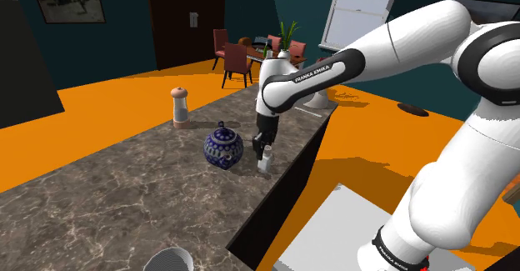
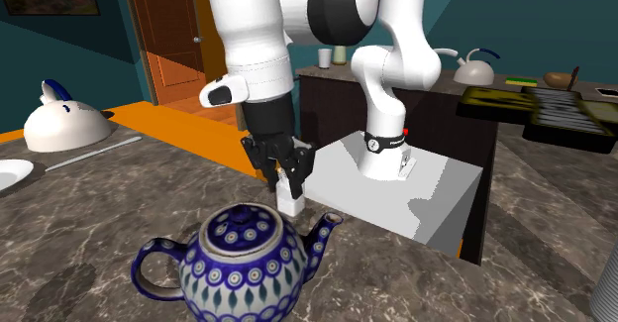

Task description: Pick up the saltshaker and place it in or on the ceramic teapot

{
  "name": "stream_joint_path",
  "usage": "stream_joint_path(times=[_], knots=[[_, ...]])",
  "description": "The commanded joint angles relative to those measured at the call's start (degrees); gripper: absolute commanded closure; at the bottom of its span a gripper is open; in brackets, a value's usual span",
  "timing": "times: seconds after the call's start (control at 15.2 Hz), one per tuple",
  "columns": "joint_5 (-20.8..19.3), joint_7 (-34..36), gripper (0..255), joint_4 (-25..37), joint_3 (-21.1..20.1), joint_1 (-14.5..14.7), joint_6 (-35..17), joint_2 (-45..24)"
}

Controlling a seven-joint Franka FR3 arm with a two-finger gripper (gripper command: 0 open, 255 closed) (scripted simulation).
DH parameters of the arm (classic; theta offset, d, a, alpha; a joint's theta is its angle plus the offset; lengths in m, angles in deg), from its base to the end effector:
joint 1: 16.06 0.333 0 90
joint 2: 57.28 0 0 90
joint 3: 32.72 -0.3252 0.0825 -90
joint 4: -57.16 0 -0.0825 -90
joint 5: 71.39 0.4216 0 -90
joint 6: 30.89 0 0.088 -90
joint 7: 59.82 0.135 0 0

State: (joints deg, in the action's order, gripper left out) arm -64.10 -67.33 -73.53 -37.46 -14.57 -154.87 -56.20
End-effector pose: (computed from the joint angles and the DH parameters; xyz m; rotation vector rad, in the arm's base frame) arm 0.5244 0.0652 0.3118 -3.0265 -0.2477 0.1475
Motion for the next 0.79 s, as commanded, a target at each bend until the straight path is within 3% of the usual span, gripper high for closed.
stream_joint_path(times=[0.0, 0.73], knots=[[-0.07, 0.08, 255, 0.77, 0.05, -0.05, 1.47, 0.67], [-0.33, 0.79, 255, 5.37, 0.22, -0.18, 9.92, 4.54]])
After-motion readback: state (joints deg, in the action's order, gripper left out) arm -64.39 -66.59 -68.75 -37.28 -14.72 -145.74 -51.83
